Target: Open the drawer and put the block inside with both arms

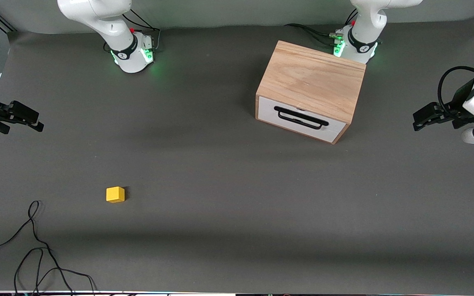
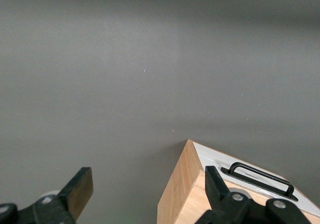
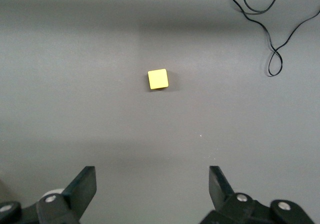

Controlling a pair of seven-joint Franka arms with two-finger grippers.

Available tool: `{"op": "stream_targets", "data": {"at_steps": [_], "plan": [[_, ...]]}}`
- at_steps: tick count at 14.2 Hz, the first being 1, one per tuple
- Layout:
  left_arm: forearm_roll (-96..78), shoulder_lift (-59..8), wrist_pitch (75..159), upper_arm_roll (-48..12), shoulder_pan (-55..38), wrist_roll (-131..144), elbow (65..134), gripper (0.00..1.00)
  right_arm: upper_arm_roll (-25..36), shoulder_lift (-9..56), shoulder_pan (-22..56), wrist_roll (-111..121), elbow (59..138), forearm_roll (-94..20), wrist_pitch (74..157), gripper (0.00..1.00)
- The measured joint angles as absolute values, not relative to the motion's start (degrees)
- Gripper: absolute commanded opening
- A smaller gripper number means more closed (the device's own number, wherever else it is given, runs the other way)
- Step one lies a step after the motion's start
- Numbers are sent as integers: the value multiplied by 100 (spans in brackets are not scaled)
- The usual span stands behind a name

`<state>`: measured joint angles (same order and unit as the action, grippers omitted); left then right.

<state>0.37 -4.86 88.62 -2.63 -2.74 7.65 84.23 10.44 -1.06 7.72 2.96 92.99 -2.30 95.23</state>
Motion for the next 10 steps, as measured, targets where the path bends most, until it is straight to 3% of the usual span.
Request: {"op": "stream_targets", "data": {"at_steps": [10], "plan": [[37,-486,8833,-262,-270,765,8425,100,1000,-56,774,288,9301,-230,9452,100]]}}
